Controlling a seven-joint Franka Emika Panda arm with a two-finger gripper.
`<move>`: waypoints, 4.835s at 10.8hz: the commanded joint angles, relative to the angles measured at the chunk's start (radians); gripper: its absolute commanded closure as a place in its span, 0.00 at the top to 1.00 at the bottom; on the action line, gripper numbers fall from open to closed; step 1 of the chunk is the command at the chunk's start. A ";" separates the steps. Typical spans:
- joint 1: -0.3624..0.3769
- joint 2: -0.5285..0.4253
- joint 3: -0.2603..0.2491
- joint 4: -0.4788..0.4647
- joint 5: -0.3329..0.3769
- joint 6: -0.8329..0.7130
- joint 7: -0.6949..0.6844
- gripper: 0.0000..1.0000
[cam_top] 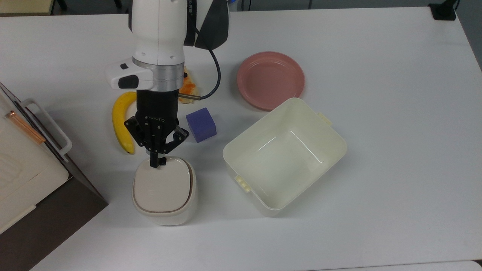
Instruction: Close the trash can
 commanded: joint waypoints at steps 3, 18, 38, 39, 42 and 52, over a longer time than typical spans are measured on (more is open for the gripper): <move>-0.014 -0.039 0.006 -0.040 -0.012 -0.003 0.024 0.00; -0.035 -0.028 0.046 -0.140 -0.021 -0.002 -0.075 0.00; -0.032 -0.007 0.057 -0.117 -0.035 0.004 -0.077 0.00; -0.032 -0.005 0.057 -0.115 -0.035 0.006 -0.077 0.00; -0.035 0.004 0.057 -0.100 -0.033 0.010 -0.075 0.00; -0.060 0.070 0.057 0.012 -0.022 0.020 -0.039 0.00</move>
